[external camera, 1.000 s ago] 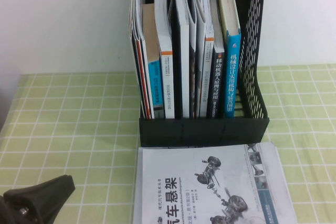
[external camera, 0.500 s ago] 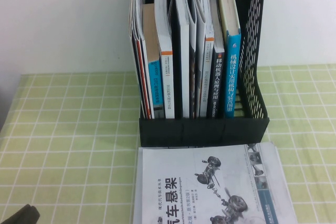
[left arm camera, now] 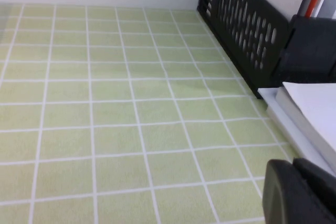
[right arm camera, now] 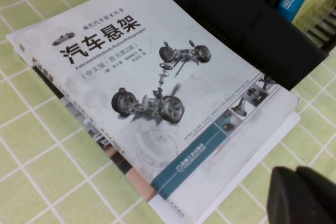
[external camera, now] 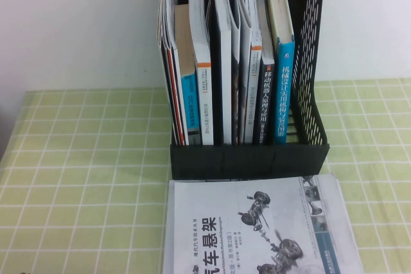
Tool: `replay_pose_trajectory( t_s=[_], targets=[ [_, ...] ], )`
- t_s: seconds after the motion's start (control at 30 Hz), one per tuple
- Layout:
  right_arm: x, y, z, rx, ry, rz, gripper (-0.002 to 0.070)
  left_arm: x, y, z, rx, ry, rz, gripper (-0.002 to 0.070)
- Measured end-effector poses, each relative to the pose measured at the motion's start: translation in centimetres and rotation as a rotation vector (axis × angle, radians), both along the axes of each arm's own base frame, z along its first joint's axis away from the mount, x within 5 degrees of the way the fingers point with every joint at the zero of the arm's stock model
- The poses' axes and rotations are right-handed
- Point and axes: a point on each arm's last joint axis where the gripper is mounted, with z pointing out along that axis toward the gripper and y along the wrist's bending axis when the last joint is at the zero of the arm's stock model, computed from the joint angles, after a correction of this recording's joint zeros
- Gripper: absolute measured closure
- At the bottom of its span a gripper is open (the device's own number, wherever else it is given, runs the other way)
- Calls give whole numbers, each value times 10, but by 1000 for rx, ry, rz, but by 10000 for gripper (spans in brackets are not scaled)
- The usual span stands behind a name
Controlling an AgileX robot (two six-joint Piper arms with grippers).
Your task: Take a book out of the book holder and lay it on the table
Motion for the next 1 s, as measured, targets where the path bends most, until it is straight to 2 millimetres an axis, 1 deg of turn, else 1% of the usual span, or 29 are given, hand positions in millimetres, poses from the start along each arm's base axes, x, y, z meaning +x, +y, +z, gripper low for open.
replay_pose_trajectory(
  t_s=[0.2, 0.33, 0.8, 0.93, 1.0],
  targets=[
    [0, 0, 0, 0, 0, 0, 678, 1, 4, 0, 116, -23, 11, 678],
    [0, 0, 0, 0, 0, 0, 678, 1, 6, 0, 163, -33, 15, 678],
    [0, 0, 0, 2, -1, -2, 678, 1, 6, 0, 170, -34, 16, 678],
    [-1, -8, 3, 37, -12, -48, 678, 1, 6, 0, 170, -34, 16, 678],
    [1, -14, 5, 51, -23, -100, 678, 1, 6, 0, 170, -34, 16, 678]
  ],
)
